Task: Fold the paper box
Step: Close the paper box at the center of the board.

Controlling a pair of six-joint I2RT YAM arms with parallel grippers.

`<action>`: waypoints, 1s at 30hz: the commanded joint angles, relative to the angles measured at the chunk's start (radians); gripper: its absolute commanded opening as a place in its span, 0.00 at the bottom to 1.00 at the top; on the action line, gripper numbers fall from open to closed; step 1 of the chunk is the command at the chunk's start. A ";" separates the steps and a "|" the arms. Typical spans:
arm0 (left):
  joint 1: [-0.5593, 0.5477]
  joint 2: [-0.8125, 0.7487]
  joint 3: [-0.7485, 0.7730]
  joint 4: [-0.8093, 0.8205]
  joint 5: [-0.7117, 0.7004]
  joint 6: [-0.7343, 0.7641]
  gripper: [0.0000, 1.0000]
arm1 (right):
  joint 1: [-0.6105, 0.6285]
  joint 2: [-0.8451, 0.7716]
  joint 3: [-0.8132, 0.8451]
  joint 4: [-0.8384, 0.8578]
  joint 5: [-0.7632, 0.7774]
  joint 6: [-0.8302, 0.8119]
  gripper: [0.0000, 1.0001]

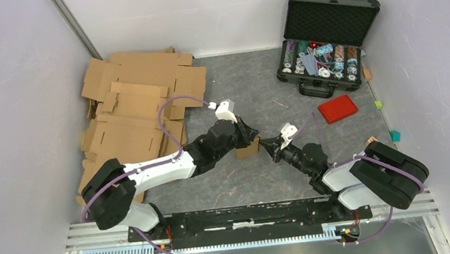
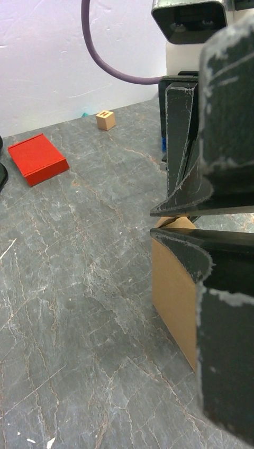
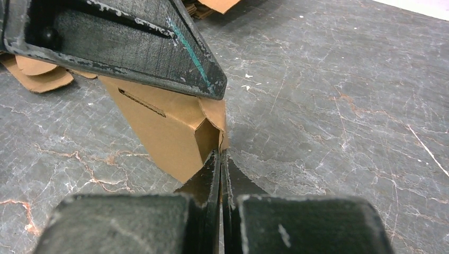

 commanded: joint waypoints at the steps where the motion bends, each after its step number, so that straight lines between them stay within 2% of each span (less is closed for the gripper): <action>1: 0.011 -0.007 -0.015 -0.128 0.010 0.077 0.23 | -0.021 0.000 0.009 -0.031 -0.054 -0.011 0.00; 6: 0.040 -0.009 -0.031 -0.117 0.067 0.073 0.25 | -0.046 0.008 0.016 -0.035 -0.110 -0.011 0.02; 10: 0.051 0.001 -0.043 -0.085 0.101 0.068 0.25 | -0.054 0.006 0.031 -0.052 -0.136 -0.021 0.20; 11: 0.051 0.008 -0.043 -0.081 0.110 0.069 0.24 | -0.055 0.005 0.039 -0.062 -0.131 -0.023 0.21; 22: 0.051 0.037 -0.026 -0.078 0.143 0.075 0.23 | -0.054 -0.022 0.044 -0.011 -0.069 -0.032 0.22; 30: 0.051 0.034 -0.019 -0.095 0.143 0.083 0.23 | -0.054 -0.058 0.038 0.005 -0.039 -0.032 0.19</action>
